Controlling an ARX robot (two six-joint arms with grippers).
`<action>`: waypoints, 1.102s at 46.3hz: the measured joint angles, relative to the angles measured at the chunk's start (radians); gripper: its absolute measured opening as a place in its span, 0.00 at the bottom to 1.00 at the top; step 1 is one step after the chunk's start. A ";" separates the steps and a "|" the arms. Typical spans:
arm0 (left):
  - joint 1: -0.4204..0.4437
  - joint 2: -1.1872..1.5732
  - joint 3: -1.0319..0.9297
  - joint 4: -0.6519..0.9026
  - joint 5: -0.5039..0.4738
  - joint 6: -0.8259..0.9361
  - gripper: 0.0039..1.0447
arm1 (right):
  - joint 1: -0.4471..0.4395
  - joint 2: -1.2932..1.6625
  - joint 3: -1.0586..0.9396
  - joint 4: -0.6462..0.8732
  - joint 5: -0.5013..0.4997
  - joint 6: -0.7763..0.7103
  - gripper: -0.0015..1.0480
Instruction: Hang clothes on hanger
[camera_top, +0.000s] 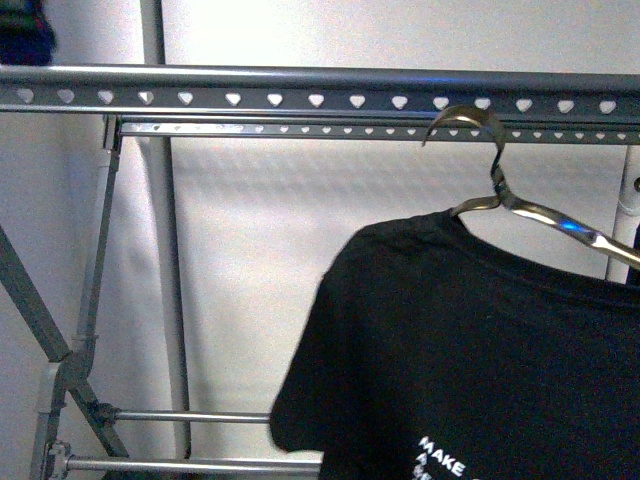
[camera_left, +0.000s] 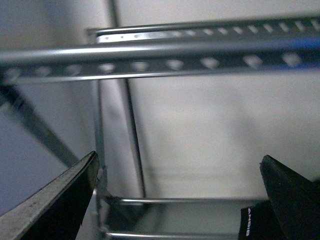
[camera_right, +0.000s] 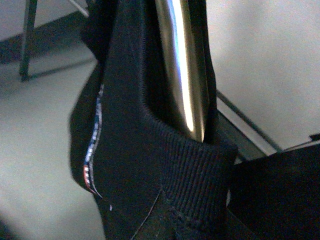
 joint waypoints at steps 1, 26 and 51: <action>0.004 -0.004 0.001 -0.002 -0.012 -0.019 0.94 | -0.003 -0.004 0.000 -0.005 -0.003 0.022 0.04; -0.013 -0.296 -0.362 -0.028 0.103 -0.083 0.47 | 0.008 0.096 0.338 -0.165 0.051 0.749 0.03; -0.011 -0.589 -0.874 0.150 0.103 -0.042 0.03 | 0.127 0.231 0.597 -0.138 0.119 1.028 0.03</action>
